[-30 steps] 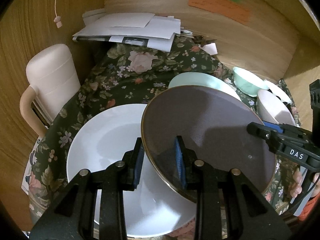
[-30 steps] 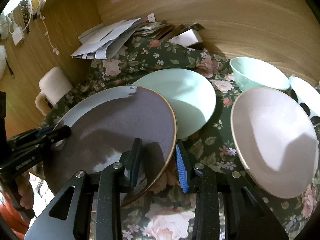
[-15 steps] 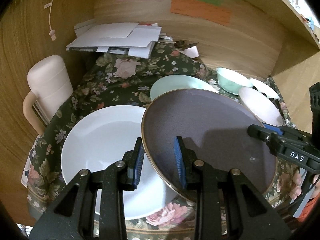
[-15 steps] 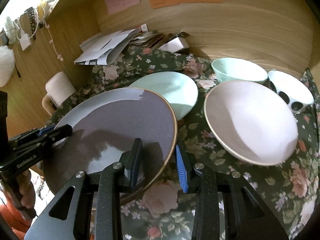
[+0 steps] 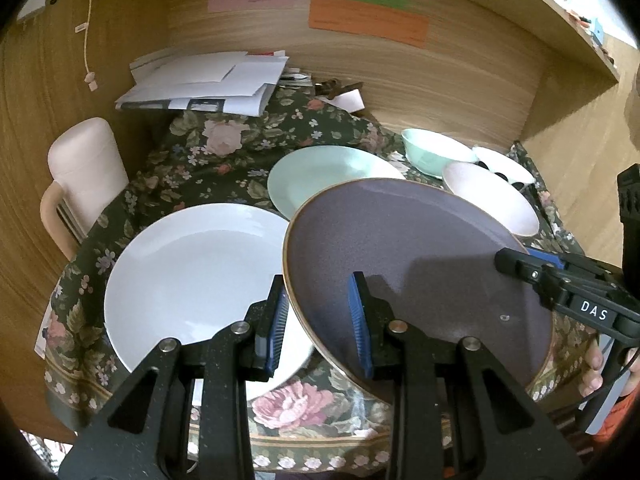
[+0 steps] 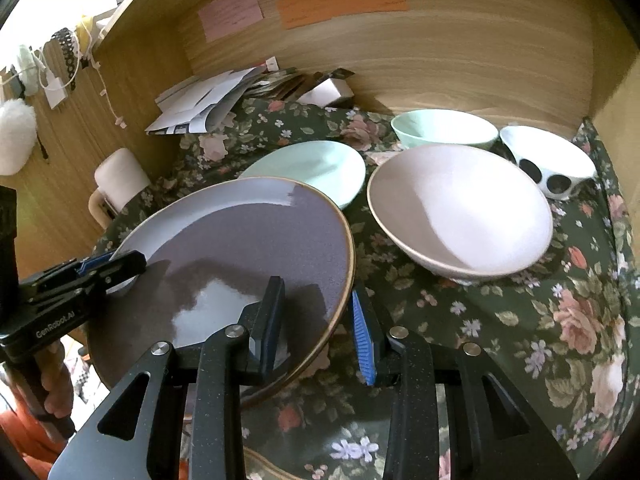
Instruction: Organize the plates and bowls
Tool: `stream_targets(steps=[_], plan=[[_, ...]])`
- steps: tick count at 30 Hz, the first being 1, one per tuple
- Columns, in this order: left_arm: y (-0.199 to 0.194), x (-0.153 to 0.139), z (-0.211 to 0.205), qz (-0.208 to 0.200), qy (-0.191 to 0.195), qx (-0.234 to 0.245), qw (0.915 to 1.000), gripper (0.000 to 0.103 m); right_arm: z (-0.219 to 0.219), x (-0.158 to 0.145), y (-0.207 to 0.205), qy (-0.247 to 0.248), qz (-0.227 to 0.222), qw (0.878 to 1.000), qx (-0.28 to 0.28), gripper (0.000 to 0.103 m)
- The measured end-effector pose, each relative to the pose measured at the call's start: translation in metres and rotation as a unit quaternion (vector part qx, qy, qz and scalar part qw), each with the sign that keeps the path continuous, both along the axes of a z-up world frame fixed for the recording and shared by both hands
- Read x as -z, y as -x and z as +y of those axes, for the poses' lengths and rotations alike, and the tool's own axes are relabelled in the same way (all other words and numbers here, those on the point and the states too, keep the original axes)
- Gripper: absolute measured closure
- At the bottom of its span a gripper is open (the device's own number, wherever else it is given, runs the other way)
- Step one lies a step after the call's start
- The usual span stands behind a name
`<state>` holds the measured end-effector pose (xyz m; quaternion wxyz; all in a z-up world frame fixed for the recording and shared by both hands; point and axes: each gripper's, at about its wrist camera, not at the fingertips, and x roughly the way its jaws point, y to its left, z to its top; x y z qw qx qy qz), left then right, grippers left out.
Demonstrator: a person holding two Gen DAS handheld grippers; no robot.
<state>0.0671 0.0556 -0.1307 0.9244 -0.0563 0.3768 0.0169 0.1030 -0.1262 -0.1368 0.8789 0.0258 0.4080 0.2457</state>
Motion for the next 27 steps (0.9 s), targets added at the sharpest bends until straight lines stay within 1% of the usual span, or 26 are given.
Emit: stream_targets(steps=[7,16,27], plan=[[0.004,0.006,-0.009,0.007,0.002,0.006,1.0000,0.073,-0.013,0.005,0.009,-0.002,0.005,1.000,0.007,0.073],[0.005,0.021,-0.022,0.023,0.013,0.017,0.9995,0.073,-0.029,0.014,0.014,-0.002,0.017,1.000,0.022,0.073],[-0.005,0.040,-0.039,0.047,0.018,0.030,0.9983,0.073,-0.044,0.029,0.013,-0.001,0.038,0.998,0.043,0.073]])
